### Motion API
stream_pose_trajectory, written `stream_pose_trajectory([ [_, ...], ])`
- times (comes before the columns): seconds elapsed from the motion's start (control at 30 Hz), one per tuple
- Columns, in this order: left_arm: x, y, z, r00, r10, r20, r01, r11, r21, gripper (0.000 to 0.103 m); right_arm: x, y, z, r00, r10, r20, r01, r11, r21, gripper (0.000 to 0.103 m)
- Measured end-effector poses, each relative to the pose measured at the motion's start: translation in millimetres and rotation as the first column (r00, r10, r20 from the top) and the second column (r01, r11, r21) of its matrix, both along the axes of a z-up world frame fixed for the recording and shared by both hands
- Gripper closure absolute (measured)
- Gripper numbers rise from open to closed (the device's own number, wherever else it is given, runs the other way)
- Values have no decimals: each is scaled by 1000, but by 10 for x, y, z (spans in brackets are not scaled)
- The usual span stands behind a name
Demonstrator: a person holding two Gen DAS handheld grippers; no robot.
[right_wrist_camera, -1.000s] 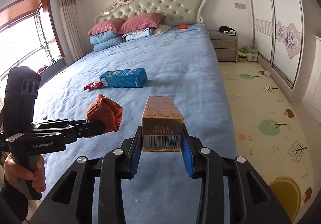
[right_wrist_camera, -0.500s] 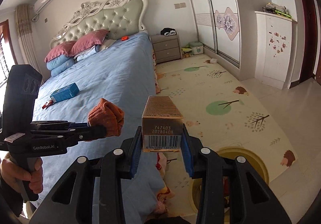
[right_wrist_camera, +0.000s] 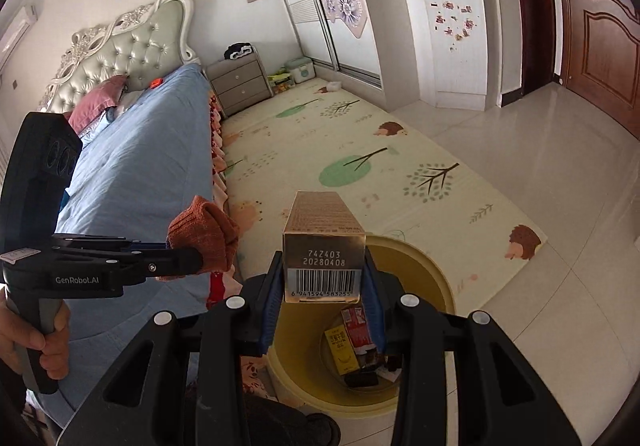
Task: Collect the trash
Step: 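Carry sock and box over the yellow bin and open both tools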
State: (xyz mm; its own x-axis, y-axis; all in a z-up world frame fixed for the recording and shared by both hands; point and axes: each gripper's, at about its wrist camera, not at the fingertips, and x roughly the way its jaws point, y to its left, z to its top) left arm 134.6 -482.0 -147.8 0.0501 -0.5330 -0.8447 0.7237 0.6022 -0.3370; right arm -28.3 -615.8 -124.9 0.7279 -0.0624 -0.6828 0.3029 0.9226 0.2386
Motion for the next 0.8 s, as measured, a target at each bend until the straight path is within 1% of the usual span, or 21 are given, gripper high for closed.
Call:
stream_pose_trajectory([
  [0.17,32,-275,-246,999,-39,-27,40,998,52,75,-28,-194,-229,999,-35,-37,36,999,25,67],
  [0.37,54,-506,-529,997,-59,-54,65,991,115,75,5,-345,-460,996,-60,-73,65,996,63,67],
  [0.43,72,-553,-592,995,-70,-69,78,989,125,73,28,-394,-527,995,-58,-83,65,994,83,67],
  [0.5,90,-583,-619,994,-77,-80,86,989,124,60,64,-432,-571,994,-58,-90,66,993,97,66],
  [0.53,103,-593,-630,994,-76,-85,86,988,124,35,82,-440,-587,993,-63,-97,72,993,95,60],
  [0.57,114,-593,-635,994,-67,-83,77,989,125,18,95,-458,-611,991,-78,-111,88,992,90,53],
  [0.6,127,-589,-638,995,-59,-75,68,990,122,16,99,-471,-631,988,-92,-122,104,990,91,40],
  [0.7,141,-596,-706,996,-54,-75,65,985,158,14,87,-484,-680,987,-98,-126,113,986,120,39],
  [0.8,146,-583,-804,994,-47,-94,65,979,195,14,66,-482,-719,985,-102,-140,119,986,121,39],
])
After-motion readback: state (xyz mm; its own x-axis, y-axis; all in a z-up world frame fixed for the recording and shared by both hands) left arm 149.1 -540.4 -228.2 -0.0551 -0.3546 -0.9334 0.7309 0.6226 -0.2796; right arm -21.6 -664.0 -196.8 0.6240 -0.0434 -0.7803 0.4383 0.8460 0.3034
